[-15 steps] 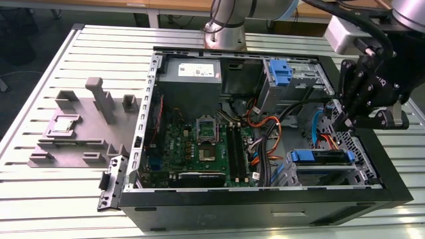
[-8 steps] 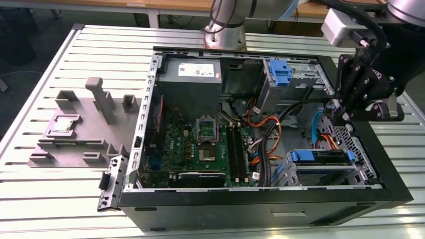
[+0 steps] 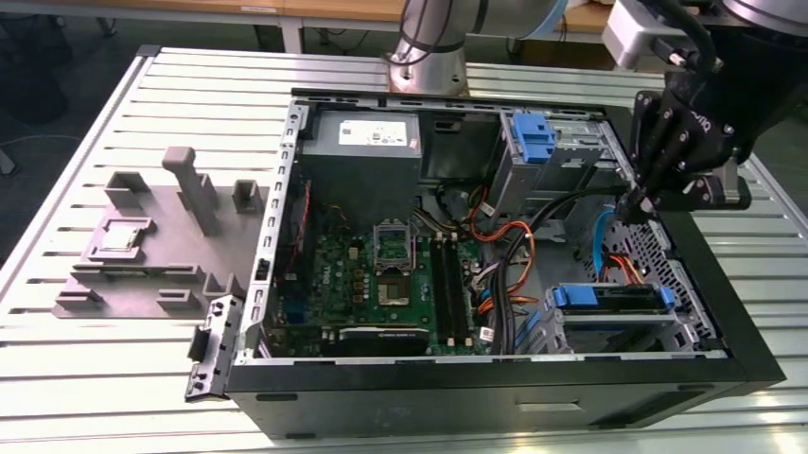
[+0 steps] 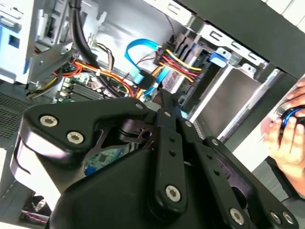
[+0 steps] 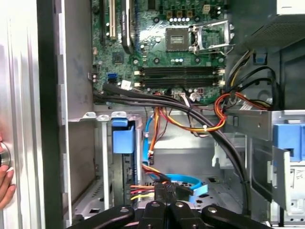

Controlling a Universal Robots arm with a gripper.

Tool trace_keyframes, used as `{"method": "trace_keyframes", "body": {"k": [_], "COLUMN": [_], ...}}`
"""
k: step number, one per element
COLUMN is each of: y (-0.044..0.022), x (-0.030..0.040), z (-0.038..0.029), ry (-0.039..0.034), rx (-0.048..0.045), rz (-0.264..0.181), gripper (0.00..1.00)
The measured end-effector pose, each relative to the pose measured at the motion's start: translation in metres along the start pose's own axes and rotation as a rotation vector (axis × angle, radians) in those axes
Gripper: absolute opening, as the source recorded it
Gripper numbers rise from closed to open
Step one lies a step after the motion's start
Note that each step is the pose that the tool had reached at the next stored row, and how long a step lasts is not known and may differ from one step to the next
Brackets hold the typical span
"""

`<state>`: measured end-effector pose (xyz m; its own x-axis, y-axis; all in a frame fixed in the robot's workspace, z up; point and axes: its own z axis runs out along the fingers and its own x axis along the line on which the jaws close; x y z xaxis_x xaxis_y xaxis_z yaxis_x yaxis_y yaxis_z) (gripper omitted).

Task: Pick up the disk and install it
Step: 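Insert the second disk wire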

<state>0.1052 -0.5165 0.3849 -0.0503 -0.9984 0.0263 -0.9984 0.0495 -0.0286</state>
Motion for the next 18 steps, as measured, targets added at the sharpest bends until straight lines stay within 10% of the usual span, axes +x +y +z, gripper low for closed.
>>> {"method": "trace_keyframes", "body": {"k": [5, 18], "y": [-0.0008, -0.0046], "x": [-0.0085, -0.0223], "z": [-0.0002, -0.0003], "ry": [0.0008, 0.0138], "rx": [-0.0154, -0.0171], "rz": [0.003, 0.004], "gripper": [0.1, 0.11]}}
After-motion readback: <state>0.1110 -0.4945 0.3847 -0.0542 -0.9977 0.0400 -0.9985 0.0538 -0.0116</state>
